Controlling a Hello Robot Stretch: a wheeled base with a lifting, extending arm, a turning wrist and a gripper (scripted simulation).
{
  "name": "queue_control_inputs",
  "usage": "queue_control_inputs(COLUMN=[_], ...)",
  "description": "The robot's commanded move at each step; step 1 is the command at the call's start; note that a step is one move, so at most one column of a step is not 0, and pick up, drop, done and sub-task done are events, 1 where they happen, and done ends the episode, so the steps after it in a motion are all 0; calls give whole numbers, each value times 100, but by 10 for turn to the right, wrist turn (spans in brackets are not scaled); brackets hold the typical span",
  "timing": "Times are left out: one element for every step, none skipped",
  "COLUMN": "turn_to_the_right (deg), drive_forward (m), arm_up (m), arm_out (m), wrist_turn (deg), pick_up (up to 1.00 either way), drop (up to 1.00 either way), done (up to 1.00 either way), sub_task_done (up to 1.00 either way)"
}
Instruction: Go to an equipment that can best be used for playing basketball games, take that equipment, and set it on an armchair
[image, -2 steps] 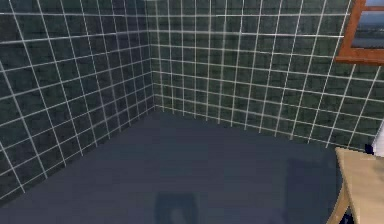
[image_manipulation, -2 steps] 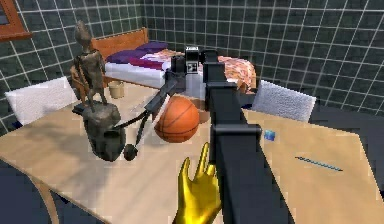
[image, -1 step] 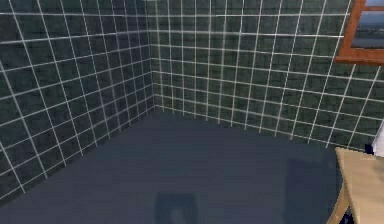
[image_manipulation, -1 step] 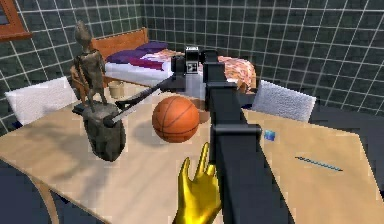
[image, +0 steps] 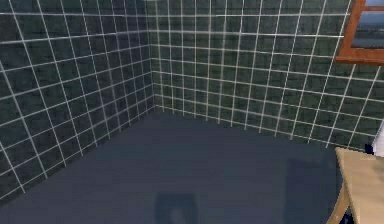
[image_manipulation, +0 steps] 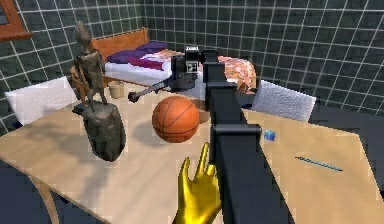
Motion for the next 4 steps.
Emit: queue_control_inputs(turn_to_the_right=[0, 0, 0, 0], drive_forward=[0, 0, 0, 0], arm_up=[0, -20, 0, 10], arm_out=[0, 0, 0, 0], wrist_turn=[300, 0, 0, 0], pick_up=[0, 0, 100, 0], drop=[0, 0, 0, 0], done=[0, 0, 0, 0], sub_task_done=[0, 0, 0, 0])
